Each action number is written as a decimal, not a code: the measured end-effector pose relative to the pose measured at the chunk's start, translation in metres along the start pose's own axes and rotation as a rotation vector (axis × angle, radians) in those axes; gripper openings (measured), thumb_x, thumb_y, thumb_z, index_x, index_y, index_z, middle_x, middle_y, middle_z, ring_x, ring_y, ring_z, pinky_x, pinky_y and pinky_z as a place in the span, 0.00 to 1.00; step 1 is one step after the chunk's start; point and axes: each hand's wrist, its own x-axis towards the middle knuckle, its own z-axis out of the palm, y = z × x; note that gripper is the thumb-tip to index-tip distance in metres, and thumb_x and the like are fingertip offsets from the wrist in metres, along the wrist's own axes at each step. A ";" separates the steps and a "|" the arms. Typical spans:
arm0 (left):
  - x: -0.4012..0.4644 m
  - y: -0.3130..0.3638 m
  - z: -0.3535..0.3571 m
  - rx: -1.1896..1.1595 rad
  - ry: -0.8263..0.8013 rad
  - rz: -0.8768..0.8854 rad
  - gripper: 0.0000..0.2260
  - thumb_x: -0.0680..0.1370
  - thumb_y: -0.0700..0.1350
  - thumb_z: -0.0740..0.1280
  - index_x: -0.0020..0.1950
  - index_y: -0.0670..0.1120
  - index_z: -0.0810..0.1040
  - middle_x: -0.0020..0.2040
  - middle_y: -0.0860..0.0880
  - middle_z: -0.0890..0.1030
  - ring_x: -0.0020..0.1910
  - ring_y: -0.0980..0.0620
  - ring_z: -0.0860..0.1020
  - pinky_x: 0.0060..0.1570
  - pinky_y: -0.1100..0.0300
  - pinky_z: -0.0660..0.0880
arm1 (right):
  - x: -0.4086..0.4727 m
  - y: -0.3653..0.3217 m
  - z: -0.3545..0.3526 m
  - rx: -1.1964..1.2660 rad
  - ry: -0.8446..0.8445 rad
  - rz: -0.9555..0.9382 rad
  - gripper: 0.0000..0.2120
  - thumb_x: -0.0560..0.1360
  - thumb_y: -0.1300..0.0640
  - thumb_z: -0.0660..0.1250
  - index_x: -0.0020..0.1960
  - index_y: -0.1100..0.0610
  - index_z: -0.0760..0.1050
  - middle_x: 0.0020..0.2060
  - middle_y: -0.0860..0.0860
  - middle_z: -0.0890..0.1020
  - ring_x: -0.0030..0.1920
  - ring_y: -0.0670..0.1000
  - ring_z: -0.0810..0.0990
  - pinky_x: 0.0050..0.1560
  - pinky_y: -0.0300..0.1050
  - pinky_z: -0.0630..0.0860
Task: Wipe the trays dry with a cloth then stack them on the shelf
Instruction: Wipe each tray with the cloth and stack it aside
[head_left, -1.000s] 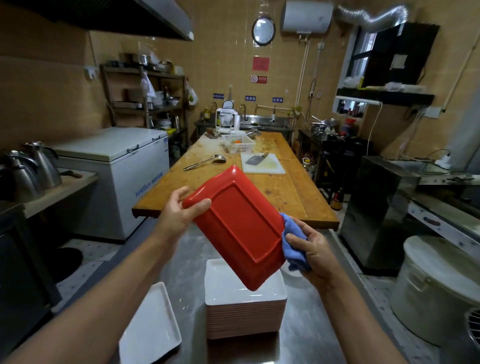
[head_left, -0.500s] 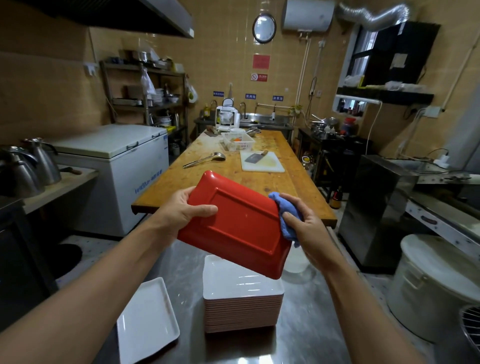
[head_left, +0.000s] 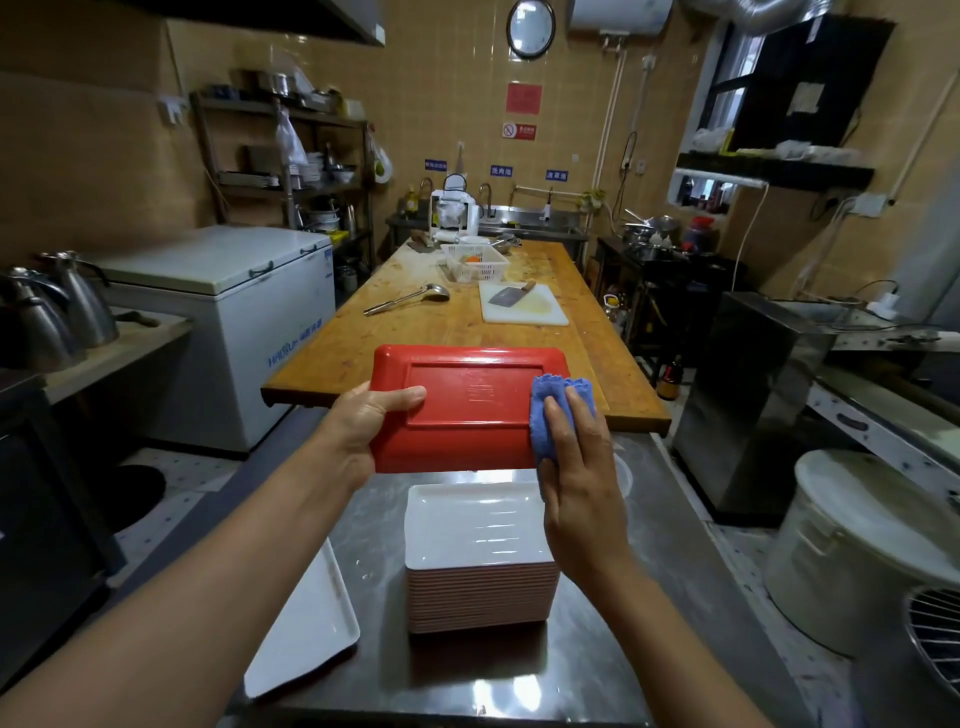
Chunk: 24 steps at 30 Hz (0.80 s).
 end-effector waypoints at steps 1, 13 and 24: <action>-0.001 -0.001 0.002 -0.016 0.016 -0.007 0.12 0.72 0.36 0.70 0.53 0.46 0.76 0.47 0.42 0.81 0.43 0.42 0.80 0.43 0.49 0.78 | 0.000 -0.003 0.005 -0.049 0.030 -0.033 0.28 0.76 0.66 0.63 0.74 0.55 0.60 0.75 0.51 0.58 0.76 0.55 0.51 0.74 0.57 0.56; 0.001 -0.013 0.009 -0.048 0.118 0.029 0.20 0.74 0.44 0.70 0.65 0.43 0.72 0.55 0.39 0.80 0.47 0.42 0.80 0.45 0.47 0.78 | 0.002 -0.059 0.060 -0.080 -0.044 -0.173 0.23 0.76 0.60 0.60 0.72 0.58 0.67 0.73 0.54 0.65 0.75 0.54 0.56 0.74 0.54 0.52; -0.007 -0.013 -0.006 -0.096 0.133 0.122 0.15 0.74 0.38 0.69 0.60 0.45 0.75 0.49 0.41 0.80 0.41 0.44 0.79 0.45 0.47 0.78 | 0.053 -0.043 0.048 -0.161 -0.276 -0.027 0.24 0.82 0.50 0.50 0.76 0.46 0.52 0.77 0.43 0.48 0.76 0.44 0.42 0.73 0.46 0.38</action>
